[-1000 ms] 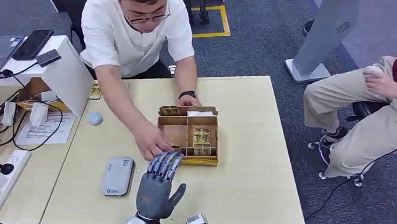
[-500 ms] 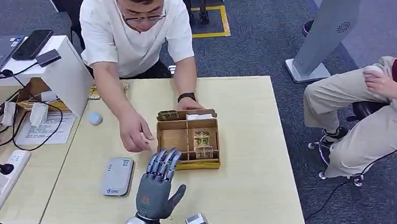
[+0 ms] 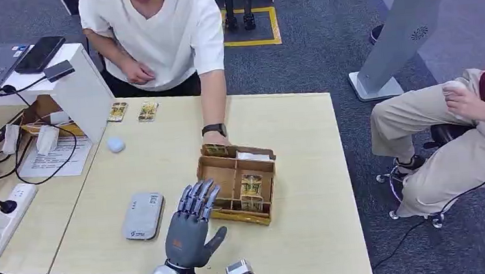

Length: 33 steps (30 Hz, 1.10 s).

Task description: Pass the card to the sensor for recognition and then transmit it.

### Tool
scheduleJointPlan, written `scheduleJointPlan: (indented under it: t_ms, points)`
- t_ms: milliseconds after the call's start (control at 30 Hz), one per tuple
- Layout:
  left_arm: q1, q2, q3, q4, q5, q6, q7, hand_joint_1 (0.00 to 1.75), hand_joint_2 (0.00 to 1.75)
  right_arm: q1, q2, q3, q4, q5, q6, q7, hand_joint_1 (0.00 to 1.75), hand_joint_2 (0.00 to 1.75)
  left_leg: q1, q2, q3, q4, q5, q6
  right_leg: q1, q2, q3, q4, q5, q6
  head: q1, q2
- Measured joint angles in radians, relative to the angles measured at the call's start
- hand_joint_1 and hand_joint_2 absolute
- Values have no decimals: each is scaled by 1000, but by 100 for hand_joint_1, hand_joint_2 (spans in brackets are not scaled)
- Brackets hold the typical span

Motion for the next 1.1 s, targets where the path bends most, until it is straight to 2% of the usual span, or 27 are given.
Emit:
scheduleJointPlan:
  t_ms: [100, 200, 233, 267, 300, 567, 633, 667, 733, 1100]
  points:
    - [0, 2, 0, 0, -1, 0, 0, 33, 175, 0, 1, 0, 0, 0, 0, 6, 0, 175, 0, 0, 0, 0, 0, 0, 0, 0, 0, 0, 0, 0, 0, 0]
    - [0, 3, 0, 0, -3, 0, 0, 35, 175, -1, 2, 0, 0, 0, 0, 7, 0, 175, 0, 0, 0, 0, 0, 0, 0, 0, 0, 0, 0, 0, 0, 0]
    - [0, 4, 0, 0, -4, 0, 0, 40, 175, -1, 2, 0, 0, 2, 0, 7, 0, 175, 0, 0, 0, 0, 0, 0, 0, 0, 0, 0, 0, 0, 0, 0]
    - [0, 4, 0, 0, -4, 0, 0, 54, 175, -1, 2, 0, 0, 3, 0, 7, 0, 175, 0, 0, 0, 0, 0, 0, 0, 0, 0, 0, 0, 0, 0, 0]
    - [0, 4, 0, 1, -4, 0, 0, 58, 175, -1, 2, 0, 0, 3, 0, 7, 0, 175, 0, 0, 0, 0, 0, 0, 0, 0, 0, 0, 0, 0, 0, 0]
    - [-1, 5, 0, 4, -16, 0, 10, 68, 175, -1, 8, 0, 0, 3, 0, 5, 0, 175, 0, 0, 0, 0, 0, 0, 0, 0, 0, 0, 0, 0, 0, 0]
    - [-1, 6, 0, 4, -21, 0, 15, 63, 175, -1, 9, 0, 0, 3, 0, 5, 0, 175, 0, 0, 0, 0, 0, 0, 0, 0, 0, 0, 0, 0, 0, 0]
    - [-1, 6, 0, 5, -23, 0, 19, 52, 175, -1, 9, 0, 0, 3, 0, 4, 0, 175, 0, 0, 0, 0, 0, 0, 0, 0, 0, 0, 0, 0, 0, 0]
    - [-1, 7, 0, 5, -29, 0, 22, 44, 175, -1, 10, 0, 0, 3, 0, 4, 0, 175, 0, 0, 0, 0, 0, 0, 0, 0, 0, 0, 0, 0, 0, 0]
    - [-1, 16, 0, 23, -49, 0, 40, 28, 175, -1, 12, 0, 0, 3, 0, -4, 0, 175, 0, 0, 0, 0, 0, 0, 0, 0, 0, 0, 0, 0, 0, 0]
